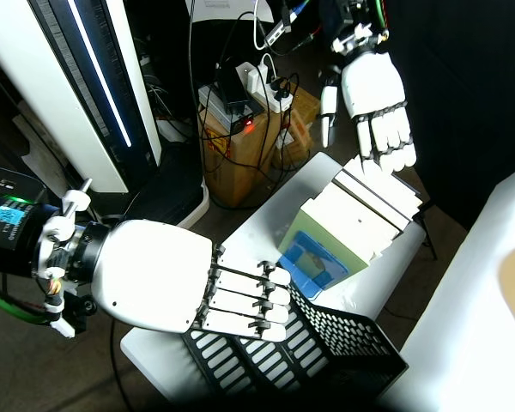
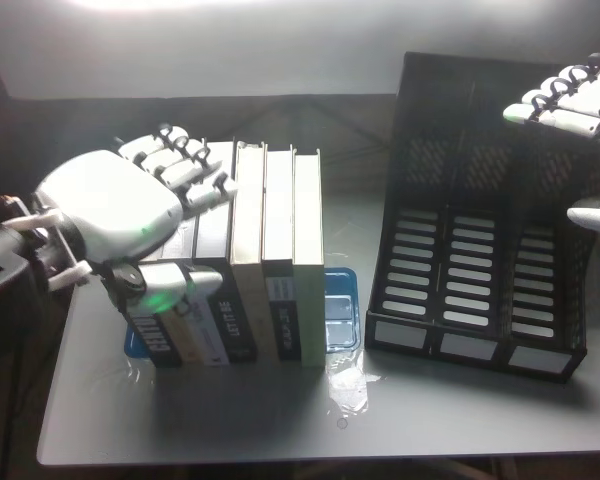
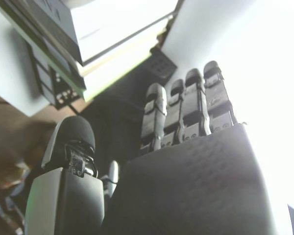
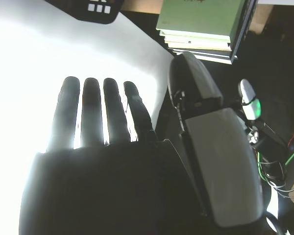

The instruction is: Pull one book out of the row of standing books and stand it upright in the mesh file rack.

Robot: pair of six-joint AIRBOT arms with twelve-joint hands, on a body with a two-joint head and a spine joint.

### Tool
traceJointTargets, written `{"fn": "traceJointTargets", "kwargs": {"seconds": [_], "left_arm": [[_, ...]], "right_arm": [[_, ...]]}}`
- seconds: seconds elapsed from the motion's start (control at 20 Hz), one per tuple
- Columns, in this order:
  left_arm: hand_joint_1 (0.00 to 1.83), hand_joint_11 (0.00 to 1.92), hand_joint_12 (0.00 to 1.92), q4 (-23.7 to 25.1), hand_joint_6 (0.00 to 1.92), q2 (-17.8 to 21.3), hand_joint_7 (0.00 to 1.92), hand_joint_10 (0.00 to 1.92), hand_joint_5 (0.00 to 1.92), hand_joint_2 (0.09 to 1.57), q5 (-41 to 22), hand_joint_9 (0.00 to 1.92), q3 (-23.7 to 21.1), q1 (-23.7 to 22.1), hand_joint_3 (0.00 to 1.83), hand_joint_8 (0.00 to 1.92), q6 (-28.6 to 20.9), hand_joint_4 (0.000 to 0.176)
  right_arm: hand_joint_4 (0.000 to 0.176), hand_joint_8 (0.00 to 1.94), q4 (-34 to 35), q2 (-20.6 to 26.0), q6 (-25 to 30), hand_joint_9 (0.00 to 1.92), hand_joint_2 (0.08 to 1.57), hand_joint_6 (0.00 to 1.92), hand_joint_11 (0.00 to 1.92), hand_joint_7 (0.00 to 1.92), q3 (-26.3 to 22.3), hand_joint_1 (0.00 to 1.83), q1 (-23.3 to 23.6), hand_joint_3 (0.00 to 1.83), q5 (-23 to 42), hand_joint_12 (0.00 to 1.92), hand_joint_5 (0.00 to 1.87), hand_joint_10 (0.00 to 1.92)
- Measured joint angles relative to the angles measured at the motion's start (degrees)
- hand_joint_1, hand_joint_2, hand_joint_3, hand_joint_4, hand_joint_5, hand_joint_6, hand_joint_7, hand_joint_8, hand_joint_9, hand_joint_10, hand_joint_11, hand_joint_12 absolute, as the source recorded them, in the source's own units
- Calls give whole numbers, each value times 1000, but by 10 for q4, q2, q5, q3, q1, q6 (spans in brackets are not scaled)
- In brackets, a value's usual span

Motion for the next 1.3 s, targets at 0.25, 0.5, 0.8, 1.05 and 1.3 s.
{"fn": "traceJointTargets", "kwargs": {"seconds": [0.25,0.5,0.8,1.05,1.3], "left_arm": [[85,0,0,-12,27,-23,0,0,236,1221,36,0,20,-16,0,0,33,95],[80,0,0,-24,43,-37,0,0,305,1203,56,0,25,-24,0,0,68,84],[175,0,0,-41,24,-44,0,0,383,1198,70,0,26,-24,0,0,101,66],[138,0,0,-65,43,-55,0,0,476,1192,74,0,32,-24,0,0,140,46],[179,0,0,-70,29,-47,0,0,489,1209,44,0,0,5,2,0,143,38]], "right_arm": [[0,0,0,0,0,0,1371,0,0,0,1,502,0,6,-6,0,0,0],[0,0,0,0,0,0,1363,0,0,0,2,538,0,0,-9,0,0,0],[0,0,1,-2,0,0,1350,0,0,0,3,569,0,0,-9,0,0,0],[0,0,5,-2,0,0,1353,0,0,0,5,542,0,0,-9,0,0,0],[0,0,8,-2,0,0,1344,0,0,0,5,547,0,0,-9,0,0,0]]}}
